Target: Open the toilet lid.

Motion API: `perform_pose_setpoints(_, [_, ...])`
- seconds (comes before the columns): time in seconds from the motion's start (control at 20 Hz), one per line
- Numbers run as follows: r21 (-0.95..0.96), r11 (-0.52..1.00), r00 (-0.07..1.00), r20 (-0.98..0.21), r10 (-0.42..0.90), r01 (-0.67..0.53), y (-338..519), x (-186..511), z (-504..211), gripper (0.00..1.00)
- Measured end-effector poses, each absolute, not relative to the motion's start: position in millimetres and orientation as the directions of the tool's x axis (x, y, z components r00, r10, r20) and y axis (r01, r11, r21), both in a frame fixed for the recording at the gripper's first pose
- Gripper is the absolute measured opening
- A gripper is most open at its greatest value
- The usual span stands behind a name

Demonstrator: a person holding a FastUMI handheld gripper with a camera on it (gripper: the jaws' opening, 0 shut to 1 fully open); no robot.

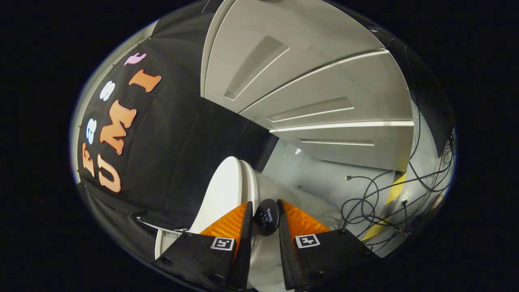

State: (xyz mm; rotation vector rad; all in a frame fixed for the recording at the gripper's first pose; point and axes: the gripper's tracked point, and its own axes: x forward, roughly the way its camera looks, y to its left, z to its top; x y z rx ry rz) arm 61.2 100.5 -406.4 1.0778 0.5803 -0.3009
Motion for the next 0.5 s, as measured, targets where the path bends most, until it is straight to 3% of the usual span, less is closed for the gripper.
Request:
perform_pose_setpoints(0.15, [0.761,0.432,0.822,-0.564,0.075,0.483,99.2,59.7,-402.9,0.34])
perform_pose_setpoints(0.25, [0.793,0.402,0.843,-0.531,0.087,0.458,101.5,60.6,-397.1,0.25])
perform_pose_setpoints(0.3, [0.805,0.393,0.854,-0.514,0.086,0.445,99.8,60.5,-393.9,0.15])
perform_pose_setpoints(0.35, [0.800,0.401,0.854,-0.514,0.076,0.446,100.8,59.6,-391.8,0.15])
perform_pose_setpoints(0.4, [0.798,0.417,0.858,-0.507,0.075,0.435,99.9,62.3,-393.5,0.08])
perform_pose_setpoints(0.5, [0.801,0.417,0.864,-0.499,0.067,0.430,100.8,63.3,-392.8,0.09])
